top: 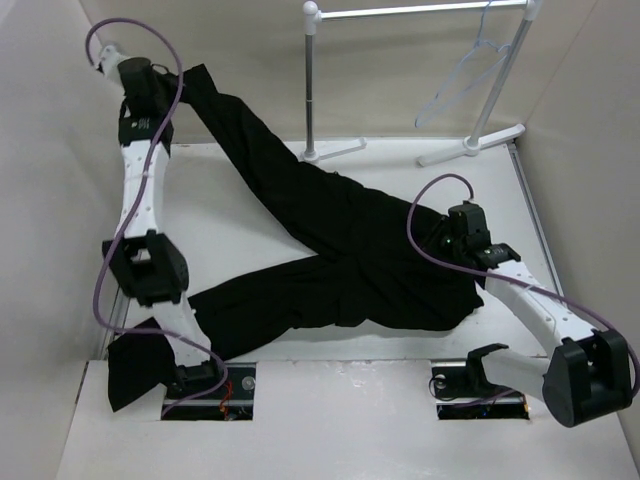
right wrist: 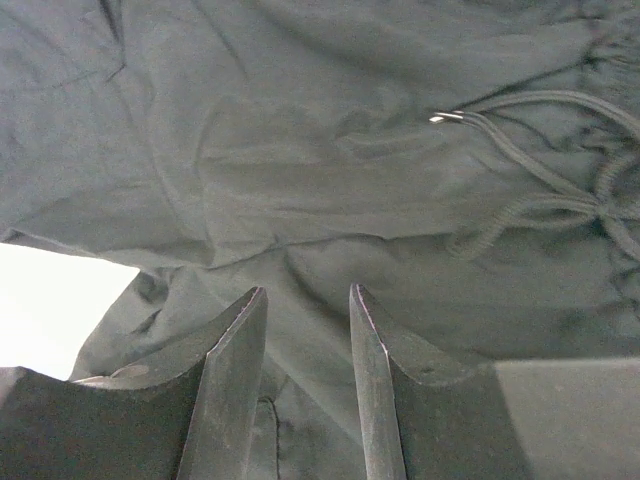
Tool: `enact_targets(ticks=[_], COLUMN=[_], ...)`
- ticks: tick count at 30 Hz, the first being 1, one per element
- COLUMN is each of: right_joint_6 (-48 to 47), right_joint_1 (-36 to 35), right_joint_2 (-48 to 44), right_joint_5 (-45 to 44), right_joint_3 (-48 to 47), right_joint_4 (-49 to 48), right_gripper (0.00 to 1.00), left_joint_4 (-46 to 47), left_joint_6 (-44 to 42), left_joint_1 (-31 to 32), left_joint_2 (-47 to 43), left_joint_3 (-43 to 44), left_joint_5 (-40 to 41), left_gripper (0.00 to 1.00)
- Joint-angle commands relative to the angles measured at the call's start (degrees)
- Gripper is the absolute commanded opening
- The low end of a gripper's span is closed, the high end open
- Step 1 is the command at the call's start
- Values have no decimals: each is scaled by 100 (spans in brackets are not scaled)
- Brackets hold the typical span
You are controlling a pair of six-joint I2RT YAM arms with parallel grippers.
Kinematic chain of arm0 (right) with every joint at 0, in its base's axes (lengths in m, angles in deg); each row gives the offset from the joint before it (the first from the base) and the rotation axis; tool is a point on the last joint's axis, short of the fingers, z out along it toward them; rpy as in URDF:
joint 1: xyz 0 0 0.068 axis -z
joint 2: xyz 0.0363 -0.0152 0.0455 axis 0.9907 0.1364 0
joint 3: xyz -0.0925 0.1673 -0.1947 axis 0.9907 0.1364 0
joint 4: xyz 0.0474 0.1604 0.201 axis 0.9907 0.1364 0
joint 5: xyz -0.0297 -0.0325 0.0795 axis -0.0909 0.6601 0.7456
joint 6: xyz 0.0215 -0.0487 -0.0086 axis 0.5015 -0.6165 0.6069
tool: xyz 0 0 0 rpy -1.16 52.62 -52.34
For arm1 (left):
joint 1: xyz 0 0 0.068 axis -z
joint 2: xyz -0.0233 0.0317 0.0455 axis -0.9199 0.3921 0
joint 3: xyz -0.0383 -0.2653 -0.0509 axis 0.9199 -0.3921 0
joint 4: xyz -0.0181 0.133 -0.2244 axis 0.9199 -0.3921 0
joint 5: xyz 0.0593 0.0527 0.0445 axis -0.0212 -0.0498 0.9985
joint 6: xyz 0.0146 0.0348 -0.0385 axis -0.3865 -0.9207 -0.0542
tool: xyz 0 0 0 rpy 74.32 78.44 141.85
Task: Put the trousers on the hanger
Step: Flatten out the trousers at the center of the board.
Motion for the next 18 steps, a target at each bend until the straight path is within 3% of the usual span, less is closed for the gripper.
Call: enact_targets(ticks=[1, 6, 9, 14, 16, 18], right_joint_6=[-200, -375, -437, -507, -507, -516], right_joint_1=[-16, 81, 195, 327, 423, 564], right_joint_2=[40, -74, -197, -496, -619, -716], right_joint_5=[264, 458, 476, 458, 441, 423], right_joint_3=[-318, -318, -292, -265, -248, -221], right_joint_4=[-479, -366, -242, -5, 39, 48], right_gripper=[45, 45, 47, 54, 58, 62], left_joint_4=[993, 1372, 1530, 1400, 1172, 1013], left_joint_6=[-190, -146, -76, -85, -58, -41], left_joint_1=[-489, -1017, -1211, -1395, -1501, -1580], left_joint_2=[-764, -802, -530, -28, 34, -9], left_joint_3=[-1646, -3354, -3699, -3542, -3524, -3602], left_joint_5=[166, 174, 253, 621, 780, 973], left_gripper=[7, 7, 7, 8, 15, 32])
